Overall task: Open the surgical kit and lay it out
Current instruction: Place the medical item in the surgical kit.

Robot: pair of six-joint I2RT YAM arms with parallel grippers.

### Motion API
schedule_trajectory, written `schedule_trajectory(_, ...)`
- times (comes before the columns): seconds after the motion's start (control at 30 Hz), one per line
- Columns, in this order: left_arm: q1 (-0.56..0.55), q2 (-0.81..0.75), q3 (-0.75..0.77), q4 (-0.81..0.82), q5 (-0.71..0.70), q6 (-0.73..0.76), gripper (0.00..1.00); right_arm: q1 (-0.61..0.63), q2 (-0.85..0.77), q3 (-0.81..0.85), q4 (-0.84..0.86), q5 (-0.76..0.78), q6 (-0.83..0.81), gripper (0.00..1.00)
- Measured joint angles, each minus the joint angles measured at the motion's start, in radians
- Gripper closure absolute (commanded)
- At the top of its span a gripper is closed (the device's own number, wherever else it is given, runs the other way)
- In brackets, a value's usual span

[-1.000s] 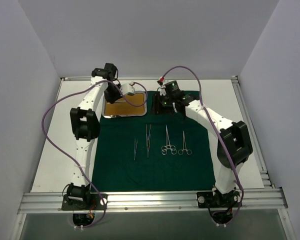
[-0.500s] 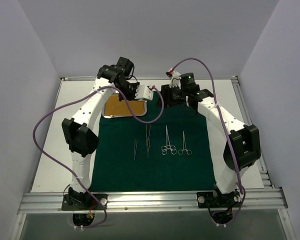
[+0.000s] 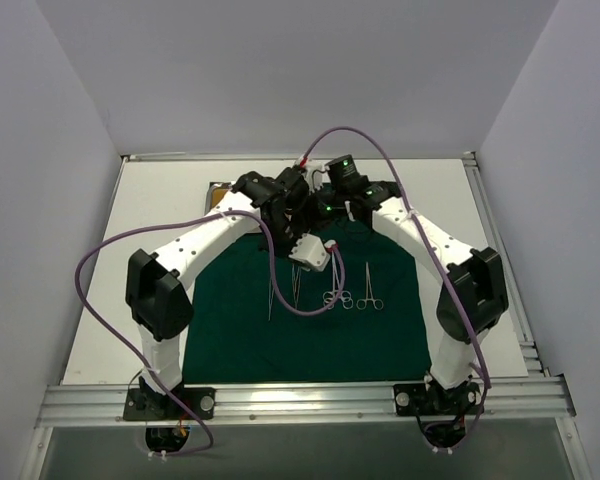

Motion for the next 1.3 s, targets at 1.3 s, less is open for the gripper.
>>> schedule_trajectory(1.3,0.048,-0.026,-0.043,-0.021,-0.012,0.013,0.98,0.036,-0.017,-0.278,0.262,-0.247,0.171,0.61)
